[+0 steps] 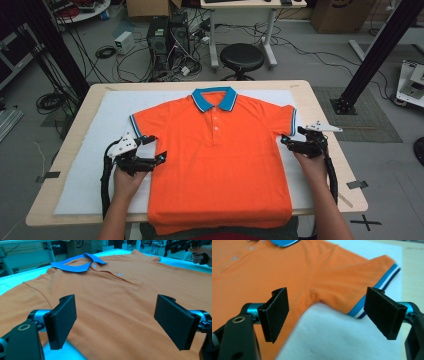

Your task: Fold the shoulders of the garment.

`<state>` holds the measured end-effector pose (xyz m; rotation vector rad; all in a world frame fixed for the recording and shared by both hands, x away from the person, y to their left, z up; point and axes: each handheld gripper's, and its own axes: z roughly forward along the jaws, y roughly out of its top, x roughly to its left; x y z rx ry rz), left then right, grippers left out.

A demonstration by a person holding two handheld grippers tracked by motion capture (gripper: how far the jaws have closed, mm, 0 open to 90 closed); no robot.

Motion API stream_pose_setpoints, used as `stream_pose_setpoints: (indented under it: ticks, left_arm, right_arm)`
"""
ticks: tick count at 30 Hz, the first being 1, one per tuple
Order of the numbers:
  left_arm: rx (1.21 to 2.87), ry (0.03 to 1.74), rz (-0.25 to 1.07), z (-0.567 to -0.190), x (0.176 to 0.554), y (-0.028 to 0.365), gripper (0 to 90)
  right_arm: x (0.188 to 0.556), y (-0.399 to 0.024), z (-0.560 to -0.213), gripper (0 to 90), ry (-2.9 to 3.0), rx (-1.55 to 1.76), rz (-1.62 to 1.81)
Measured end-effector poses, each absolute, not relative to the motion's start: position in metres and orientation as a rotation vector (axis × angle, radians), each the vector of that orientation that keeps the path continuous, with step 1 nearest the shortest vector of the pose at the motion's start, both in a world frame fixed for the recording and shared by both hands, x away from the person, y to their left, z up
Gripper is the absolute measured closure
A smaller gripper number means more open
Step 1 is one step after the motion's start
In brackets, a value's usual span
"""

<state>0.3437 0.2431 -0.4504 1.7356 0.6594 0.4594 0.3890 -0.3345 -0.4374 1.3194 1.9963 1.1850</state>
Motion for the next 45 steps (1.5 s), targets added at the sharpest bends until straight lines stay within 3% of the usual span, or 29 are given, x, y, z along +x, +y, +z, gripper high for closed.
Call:
stream_pose_setpoints:
  ticks: [32, 35, 36, 39, 40, 45]
  left_arm:
    - [1.724, 0.666, 0.446, -0.451, 0.344, 0.244, 18.2]
    - [1.727, 0.665, 0.451, -0.451, 0.344, 0.244, 18.2]
    - [1.727, 0.665, 0.451, -0.451, 0.344, 0.244, 18.2]
    - [1.726, 0.665, 0.451, -0.451, 0.344, 0.244, 18.1]
    - [1.725, 0.663, 0.449, -0.451, 0.344, 0.244, 18.1]
    - [1.725, 0.668, 0.449, -0.451, 0.344, 0.244, 18.2]
  right_arm:
    - [0.478, -0.326, -0.433, 21.4, 2.043, 1.501, 0.881]
    - [0.482, -0.326, -0.441, 29.6, 2.073, 1.520, 0.818]
    - [0.483, -0.327, -0.444, 37.9, 2.091, 1.535, 0.810]
    - [0.483, -0.327, -0.445, 49.9, 2.094, 1.516, 0.783]
    - [0.482, -0.328, -0.443, 58.9, 2.095, 1.511, 0.766]
    - [0.480, -0.331, -0.443, 69.8, 2.104, 1.492, 0.771]
